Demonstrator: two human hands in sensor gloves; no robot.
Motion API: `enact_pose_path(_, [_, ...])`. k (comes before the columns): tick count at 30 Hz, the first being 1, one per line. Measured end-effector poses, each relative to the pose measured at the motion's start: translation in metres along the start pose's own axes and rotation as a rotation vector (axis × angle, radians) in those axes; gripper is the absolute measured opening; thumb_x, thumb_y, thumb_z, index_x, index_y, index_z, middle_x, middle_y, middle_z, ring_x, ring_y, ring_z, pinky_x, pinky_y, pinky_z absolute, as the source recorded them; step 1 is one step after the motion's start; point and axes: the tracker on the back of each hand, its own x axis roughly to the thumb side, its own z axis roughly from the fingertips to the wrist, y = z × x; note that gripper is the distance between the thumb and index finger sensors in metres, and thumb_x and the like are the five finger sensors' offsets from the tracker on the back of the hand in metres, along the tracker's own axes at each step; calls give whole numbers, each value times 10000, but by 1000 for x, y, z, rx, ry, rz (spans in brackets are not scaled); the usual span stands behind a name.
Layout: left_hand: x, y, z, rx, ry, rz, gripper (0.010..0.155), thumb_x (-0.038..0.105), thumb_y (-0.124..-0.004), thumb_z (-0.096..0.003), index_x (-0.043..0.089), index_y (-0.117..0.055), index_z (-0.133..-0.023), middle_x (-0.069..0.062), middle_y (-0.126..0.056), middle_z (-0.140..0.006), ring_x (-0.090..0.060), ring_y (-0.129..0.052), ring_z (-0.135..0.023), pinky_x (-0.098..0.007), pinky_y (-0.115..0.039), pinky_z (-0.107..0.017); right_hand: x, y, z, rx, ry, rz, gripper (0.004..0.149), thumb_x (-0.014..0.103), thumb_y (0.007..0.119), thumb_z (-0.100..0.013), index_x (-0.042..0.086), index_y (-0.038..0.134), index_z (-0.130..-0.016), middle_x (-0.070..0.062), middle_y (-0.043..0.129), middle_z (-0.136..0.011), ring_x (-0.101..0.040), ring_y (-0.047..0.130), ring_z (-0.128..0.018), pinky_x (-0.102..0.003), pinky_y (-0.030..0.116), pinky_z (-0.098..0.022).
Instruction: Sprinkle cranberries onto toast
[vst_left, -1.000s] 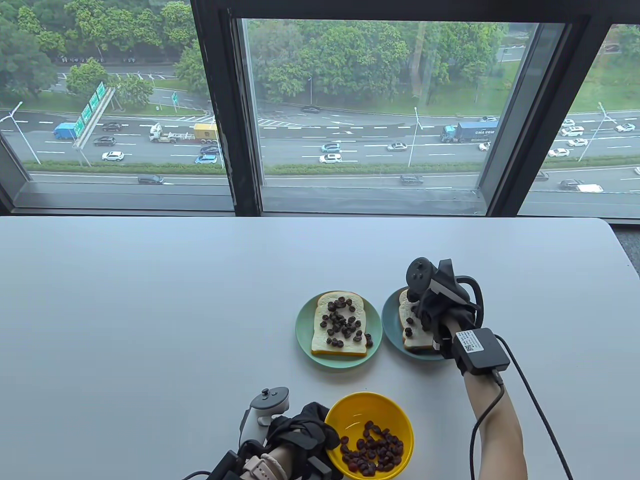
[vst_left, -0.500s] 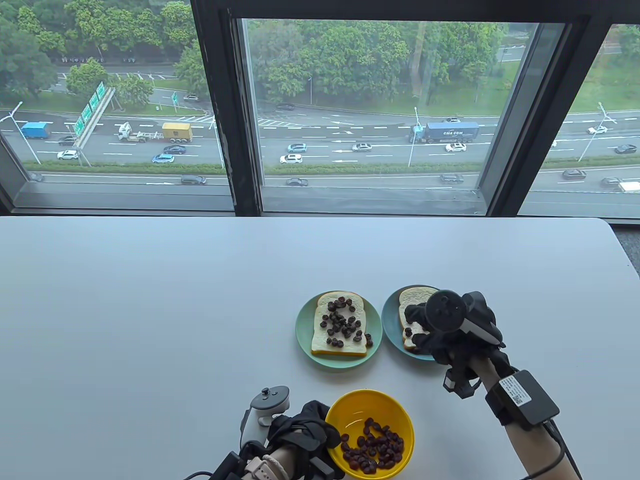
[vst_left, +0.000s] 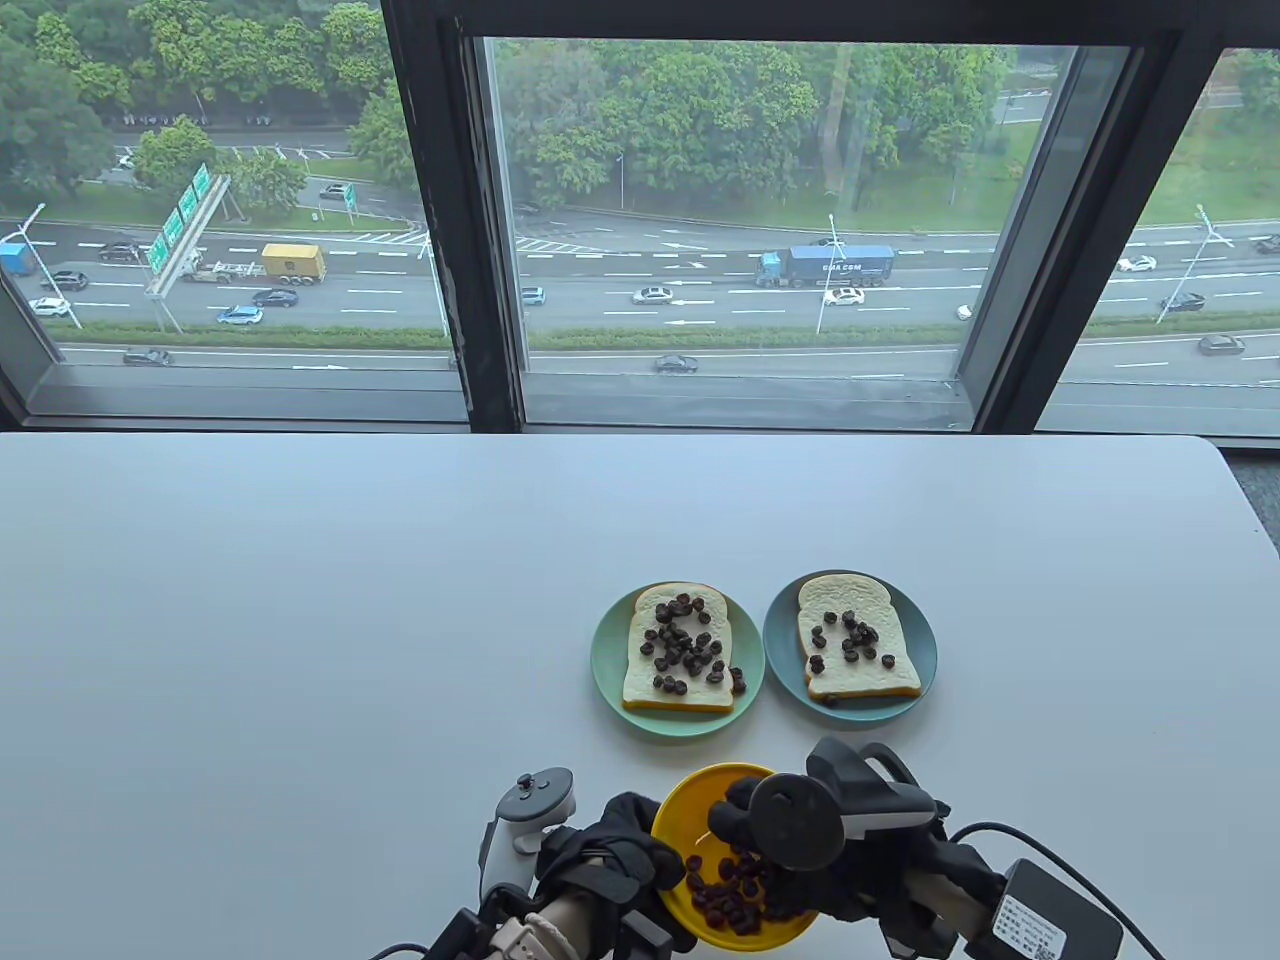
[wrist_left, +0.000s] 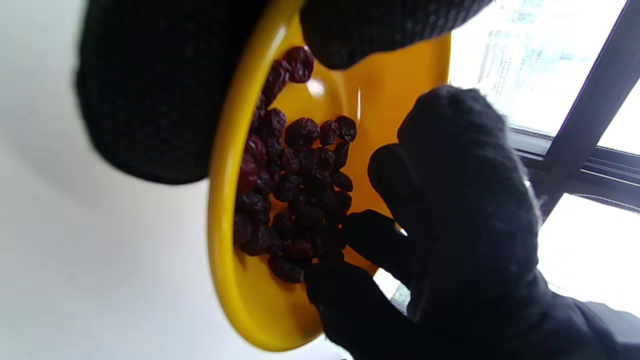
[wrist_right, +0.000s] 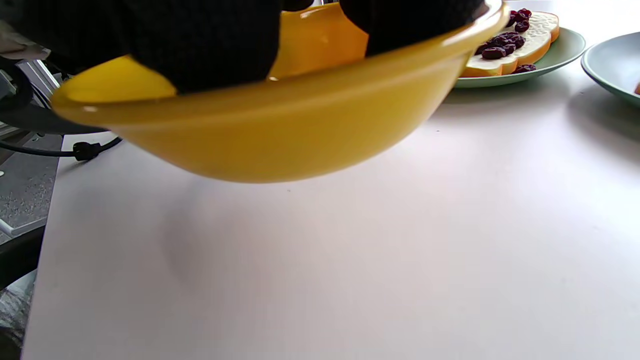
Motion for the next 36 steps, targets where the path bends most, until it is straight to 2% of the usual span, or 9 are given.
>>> enact_pose_path(3, [1,-3,0,-12,-13,24,577,145,-771,-416,237,-414,-860,-180,-599,-710,-345,-759,-473,-419,-980,-231,5,7,-6,10,-46,-38,862,348,835,-322,310,281,-981,-188,333,-1014,-396,628,-874,-233,791,-555])
enact_pose_path(8, [0,-3,1,-13,-24,-4,587,143,-776,-408,239,-411,-857,-183,-587,-705,-345,-751,-469,-422,-980,-231,15,20,-15,-12,-44,85,825,366,811,-322,345,309,-976,-97,336,-1032,-375,522,-902,-275,731,-571])
enact_pose_path(12, [-4,-4,0,-20,-4,-6,580,135,-768,-410,235,-406,-852,-186,-579,-701,-348,-746,-465,-424,-978,-233,25,26,-20,-86,-32,244,757,390,793,-307,349,404,-955,-59,429,-1006,-322,622,-855,-246,801,-510])
enact_pose_path(16, [-7,-7,1,-47,21,-12,581,142,-766,-409,231,-402,-853,-190,-579,-695,-343,-747,-456,-413,-982,-221,33,31,-19,-205,-30,308,548,311,799,-317,365,598,-824,10,621,-907,-255,795,-734,-226,915,-371])
enact_pose_path(18, [-9,-9,0,-58,33,12,580,137,-764,-411,227,-401,-854,-193,-578,-697,-346,-744,-460,-418,-979,-223,35,31,-18,-257,-20,327,503,310,801,-296,387,637,-766,16,660,-884,-234,836,-698,-195,936,-331])
enact_pose_path(22, [-11,-12,-2,-72,44,36,580,138,-762,-412,226,-400,-857,-192,-583,-697,-344,-749,-455,-413,-980,-219,34,30,-16,-301,-22,334,426,285,833,-266,415,708,-651,22,761,-787,-208,896,-631,-184,983,-232])
enact_pose_path(28, [-9,-10,-1,-37,65,-23,574,145,-761,-415,229,-409,-861,-179,-607,-701,-337,-764,-453,-402,-979,-209,32,27,-13,-309,-29,325,389,282,862,-237,418,759,-586,52,788,-751,-181,911,-579,-179,1001,-221])
enact_pose_path(31, [-4,-6,2,-4,58,-92,571,158,-756,-421,229,-404,-865,-169,-611,-706,-324,-773,-457,-384,-983,-213,30,23,-9,-332,-35,312,383,285,864,-236,417,764,-581,52,789,-747,-178,910,-577,-173,1000,-221])
enact_pose_path(36, [-8,0,0,16,89,-72,573,159,-756,-423,226,-401,-867,-175,-604,-704,-328,-767,-457,-388,-979,-214,31,11,2,-386,-44,223,384,283,861,-241,412,761,-589,43,782,-750,-182,906,-575,-167,996,-216])
